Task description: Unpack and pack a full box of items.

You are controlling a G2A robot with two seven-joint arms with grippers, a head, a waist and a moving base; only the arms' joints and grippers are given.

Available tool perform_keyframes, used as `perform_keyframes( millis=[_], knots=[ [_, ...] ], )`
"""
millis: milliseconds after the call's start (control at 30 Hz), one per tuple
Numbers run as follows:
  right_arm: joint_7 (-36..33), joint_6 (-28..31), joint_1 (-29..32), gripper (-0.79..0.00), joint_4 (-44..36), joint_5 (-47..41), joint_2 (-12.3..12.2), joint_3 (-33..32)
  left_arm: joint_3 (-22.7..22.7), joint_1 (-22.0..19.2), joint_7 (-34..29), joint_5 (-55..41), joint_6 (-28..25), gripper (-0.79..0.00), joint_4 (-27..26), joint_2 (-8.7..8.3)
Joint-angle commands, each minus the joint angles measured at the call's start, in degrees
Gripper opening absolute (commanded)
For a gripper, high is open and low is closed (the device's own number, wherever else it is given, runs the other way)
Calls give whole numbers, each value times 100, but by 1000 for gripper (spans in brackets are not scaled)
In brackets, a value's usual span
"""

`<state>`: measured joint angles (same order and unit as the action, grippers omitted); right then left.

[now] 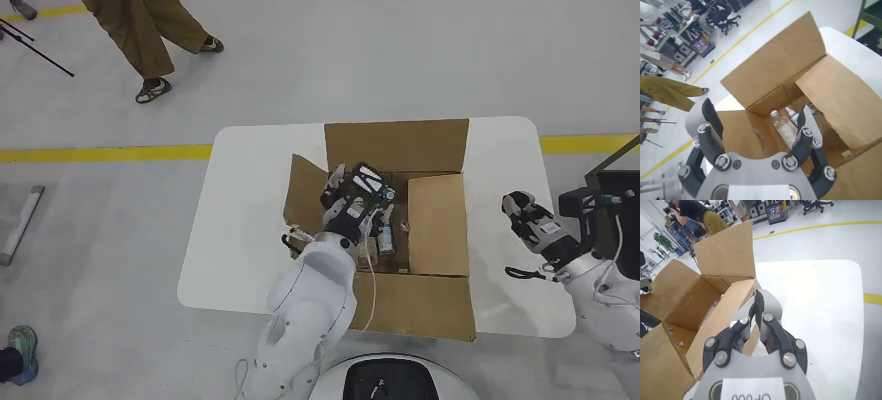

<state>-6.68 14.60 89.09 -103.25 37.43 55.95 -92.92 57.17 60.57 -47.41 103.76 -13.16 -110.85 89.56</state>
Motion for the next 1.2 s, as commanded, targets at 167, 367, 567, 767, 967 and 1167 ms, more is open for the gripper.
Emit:
perform_keyframes(
  millis=[167, 367, 567, 767, 967, 1167],
  knots=[
    [9, -25, 116, -785, -23, 166, 25, -42, -249, -208, 193, -2070, -20, 0, 998, 153],
    [56, 12, 182, -785, 39, 294, 53, -7, -257, -453, 169, -2877, -121, 0, 1585, 212],
    [134, -24, 234, -785, 42, 727, 74, 62, -257, -453, 169, -2877, -121, 0, 1585, 212],
    [143, 45, 268, -785, 130, 907, 104, 189, -76, -260, 242, -3142, 175, 0, 1804, 196],
    [210, 76, 271, -785, 218, 1189, 130, 291, 158, -100, 586, -4617, 635, 0, 2236, 261],
    [226, 79, 278, -785, 275, 1378, 160, 415, 419, -230, 830, -5987, 640, 0, 2831, 307]
  ],
)
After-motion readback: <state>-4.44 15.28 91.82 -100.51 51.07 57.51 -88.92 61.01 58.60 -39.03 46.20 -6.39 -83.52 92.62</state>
